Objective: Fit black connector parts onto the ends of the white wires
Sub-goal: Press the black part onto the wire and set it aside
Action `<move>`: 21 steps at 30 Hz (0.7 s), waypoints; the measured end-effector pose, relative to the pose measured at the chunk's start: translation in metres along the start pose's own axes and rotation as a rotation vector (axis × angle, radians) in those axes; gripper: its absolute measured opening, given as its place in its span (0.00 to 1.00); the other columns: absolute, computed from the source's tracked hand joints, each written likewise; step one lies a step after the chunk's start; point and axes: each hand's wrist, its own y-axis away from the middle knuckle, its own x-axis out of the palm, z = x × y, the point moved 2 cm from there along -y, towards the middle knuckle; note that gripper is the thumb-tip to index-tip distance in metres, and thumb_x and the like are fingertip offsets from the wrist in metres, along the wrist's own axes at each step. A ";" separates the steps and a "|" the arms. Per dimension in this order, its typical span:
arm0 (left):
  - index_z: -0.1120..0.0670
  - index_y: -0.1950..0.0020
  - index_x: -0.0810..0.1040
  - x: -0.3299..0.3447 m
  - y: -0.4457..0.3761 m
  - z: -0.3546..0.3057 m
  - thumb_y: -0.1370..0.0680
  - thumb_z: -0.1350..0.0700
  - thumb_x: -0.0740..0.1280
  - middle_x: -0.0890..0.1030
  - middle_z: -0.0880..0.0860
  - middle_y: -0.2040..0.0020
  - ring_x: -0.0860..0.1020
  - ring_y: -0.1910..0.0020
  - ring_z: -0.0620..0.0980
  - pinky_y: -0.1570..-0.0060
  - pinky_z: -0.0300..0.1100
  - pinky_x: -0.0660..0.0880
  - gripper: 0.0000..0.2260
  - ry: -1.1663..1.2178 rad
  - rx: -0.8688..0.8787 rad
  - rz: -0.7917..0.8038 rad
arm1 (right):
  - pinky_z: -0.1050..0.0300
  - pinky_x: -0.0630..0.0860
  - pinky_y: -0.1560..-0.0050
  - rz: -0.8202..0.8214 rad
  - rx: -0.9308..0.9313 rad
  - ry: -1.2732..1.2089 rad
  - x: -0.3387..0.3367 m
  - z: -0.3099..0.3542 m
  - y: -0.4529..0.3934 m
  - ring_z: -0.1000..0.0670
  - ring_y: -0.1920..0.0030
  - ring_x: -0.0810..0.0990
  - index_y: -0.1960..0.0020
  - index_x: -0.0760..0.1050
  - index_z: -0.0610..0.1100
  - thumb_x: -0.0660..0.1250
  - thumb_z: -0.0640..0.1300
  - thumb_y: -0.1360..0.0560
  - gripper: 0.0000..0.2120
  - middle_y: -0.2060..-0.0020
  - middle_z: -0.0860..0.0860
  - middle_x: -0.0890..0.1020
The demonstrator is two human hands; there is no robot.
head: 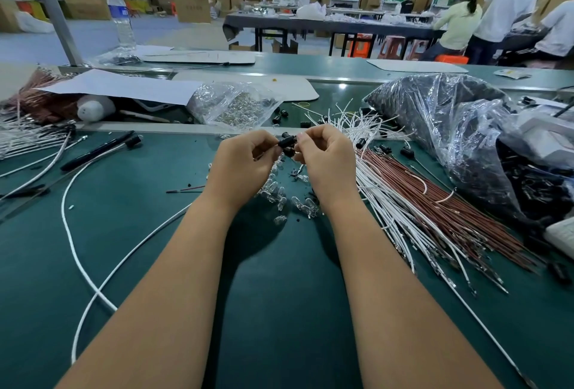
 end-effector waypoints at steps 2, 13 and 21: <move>0.55 0.57 0.82 0.001 0.000 0.001 0.24 0.61 0.69 0.81 0.51 0.66 0.74 0.69 0.45 0.66 0.42 0.73 0.04 0.011 -0.014 0.011 | 0.51 0.82 0.56 0.015 0.008 -0.006 0.000 0.000 0.000 0.53 0.65 0.82 0.58 0.77 0.44 0.65 0.39 0.23 0.06 0.64 0.48 0.81; 0.58 0.57 0.82 0.002 0.001 0.002 0.25 0.62 0.69 0.82 0.55 0.65 0.77 0.66 0.53 0.64 0.46 0.75 0.03 0.026 -0.030 0.000 | 0.51 0.81 0.55 0.049 0.043 -0.019 0.001 -0.002 0.000 0.52 0.65 0.81 0.59 0.78 0.45 0.68 0.38 0.24 0.06 0.66 0.49 0.81; 0.58 0.57 0.82 0.005 0.001 0.005 0.25 0.62 0.70 0.82 0.54 0.65 0.78 0.65 0.53 0.64 0.46 0.76 0.03 0.062 -0.061 -0.010 | 0.46 0.81 0.59 -0.024 0.016 0.042 -0.001 -0.002 0.001 0.46 0.65 0.82 0.62 0.77 0.47 0.70 0.42 0.24 0.08 0.69 0.48 0.82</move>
